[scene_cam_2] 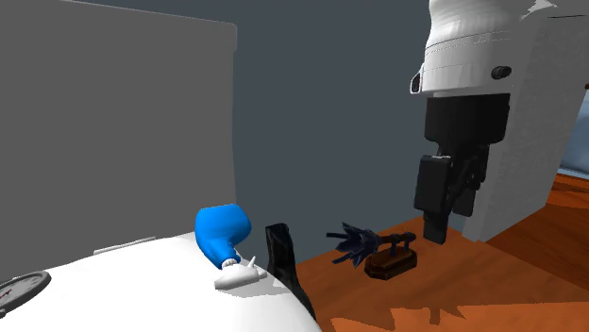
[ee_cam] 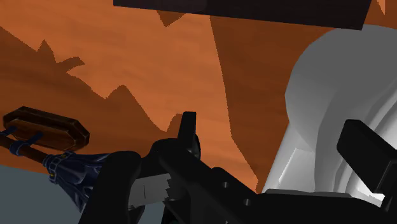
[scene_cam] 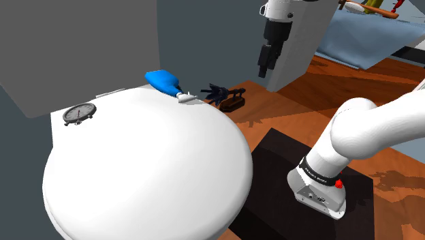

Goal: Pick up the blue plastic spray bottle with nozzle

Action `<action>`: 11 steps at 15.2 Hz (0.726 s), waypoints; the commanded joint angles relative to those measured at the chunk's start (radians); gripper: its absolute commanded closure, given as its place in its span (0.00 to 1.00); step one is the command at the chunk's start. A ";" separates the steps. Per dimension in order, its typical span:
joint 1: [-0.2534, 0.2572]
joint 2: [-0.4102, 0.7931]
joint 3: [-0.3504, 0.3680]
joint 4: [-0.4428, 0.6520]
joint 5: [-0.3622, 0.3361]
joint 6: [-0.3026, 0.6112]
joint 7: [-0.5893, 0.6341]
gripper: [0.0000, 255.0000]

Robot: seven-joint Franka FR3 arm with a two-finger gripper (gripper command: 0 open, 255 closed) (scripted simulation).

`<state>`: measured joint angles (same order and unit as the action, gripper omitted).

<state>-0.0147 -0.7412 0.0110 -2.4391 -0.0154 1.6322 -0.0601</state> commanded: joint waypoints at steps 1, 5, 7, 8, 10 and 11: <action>0.000 0.000 0.000 0.000 0.000 0.000 0.000 0.00; 0.011 0.097 0.073 0.036 0.062 0.071 0.133 0.00; 0.015 0.152 0.108 0.063 0.086 0.105 0.197 0.00; 0.016 0.181 0.125 0.079 0.096 0.122 0.229 0.00; 0.017 0.241 0.158 0.115 0.112 0.155 0.293 0.00; 0.016 0.273 0.174 0.135 0.119 0.171 0.324 0.00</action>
<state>0.0001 -0.5059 0.1643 -2.3323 0.0936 1.7891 0.2250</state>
